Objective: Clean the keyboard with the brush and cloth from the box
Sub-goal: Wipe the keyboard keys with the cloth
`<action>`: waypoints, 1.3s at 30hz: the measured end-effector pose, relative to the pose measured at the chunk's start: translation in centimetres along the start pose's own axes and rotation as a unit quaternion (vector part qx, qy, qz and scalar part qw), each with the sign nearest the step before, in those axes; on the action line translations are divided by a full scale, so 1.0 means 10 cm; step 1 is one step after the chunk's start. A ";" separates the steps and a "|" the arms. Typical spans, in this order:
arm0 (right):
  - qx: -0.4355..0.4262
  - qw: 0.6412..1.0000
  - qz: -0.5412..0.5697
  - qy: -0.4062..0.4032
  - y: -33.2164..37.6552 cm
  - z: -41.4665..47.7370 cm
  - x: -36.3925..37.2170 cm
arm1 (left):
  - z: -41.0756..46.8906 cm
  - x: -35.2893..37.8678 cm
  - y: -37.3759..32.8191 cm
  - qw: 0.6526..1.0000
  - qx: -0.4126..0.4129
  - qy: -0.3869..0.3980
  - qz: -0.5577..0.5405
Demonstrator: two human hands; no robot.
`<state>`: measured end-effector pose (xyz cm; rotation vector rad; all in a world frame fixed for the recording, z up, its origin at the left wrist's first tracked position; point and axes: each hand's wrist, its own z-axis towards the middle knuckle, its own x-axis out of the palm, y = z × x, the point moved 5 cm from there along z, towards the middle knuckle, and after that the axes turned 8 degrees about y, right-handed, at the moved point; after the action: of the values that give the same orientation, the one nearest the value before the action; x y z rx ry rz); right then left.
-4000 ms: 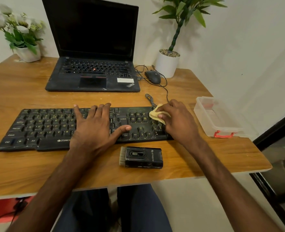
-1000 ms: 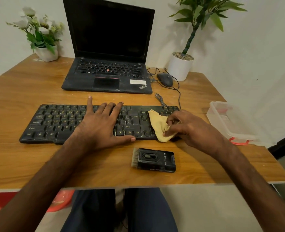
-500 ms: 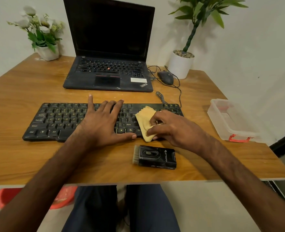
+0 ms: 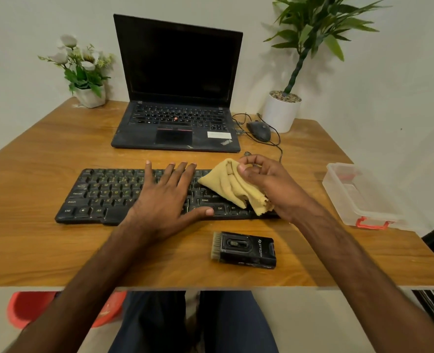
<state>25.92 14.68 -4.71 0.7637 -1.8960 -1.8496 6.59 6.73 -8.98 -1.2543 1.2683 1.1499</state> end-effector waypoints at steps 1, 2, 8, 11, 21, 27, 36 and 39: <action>-0.003 1.000 0.022 0.007 0.02 0.00 0.03 | -0.02 -0.05 0.00 0.999 -0.001 -0.027 -0.031; -0.010 0.999 0.036 0.015 0.04 0.00 0.05 | -0.04 -0.12 0.02 0.996 -0.001 -0.065 -0.065; -0.067 0.992 0.103 0.041 0.17 0.04 0.10 | -0.08 -0.55 -0.01 0.931 0.059 -0.163 -0.323; -0.072 0.987 0.144 0.017 0.15 0.09 0.12 | -0.09 -0.57 -0.07 0.861 0.068 -0.115 -0.491; -0.156 0.948 -0.249 -0.120 0.20 0.06 0.18 | -0.04 -0.43 -0.04 0.780 0.018 -0.148 -0.607; -0.146 0.968 -0.192 -0.076 0.28 0.05 0.28 | -0.09 -0.54 -0.06 0.763 0.022 -0.173 -0.622; -0.138 0.988 -0.061 -0.001 0.30 0.05 0.28 | -0.13 -0.52 0.01 0.604 -0.021 -0.112 -0.789; -0.135 0.991 -0.015 -0.005 0.32 0.03 0.27 | -0.18 -0.60 0.04 0.626 -0.009 -0.164 -0.762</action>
<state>23.27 13.24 -1.77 0.6956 -1.6008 -2.0755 6.11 5.39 -2.86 -1.4162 -0.3312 0.0297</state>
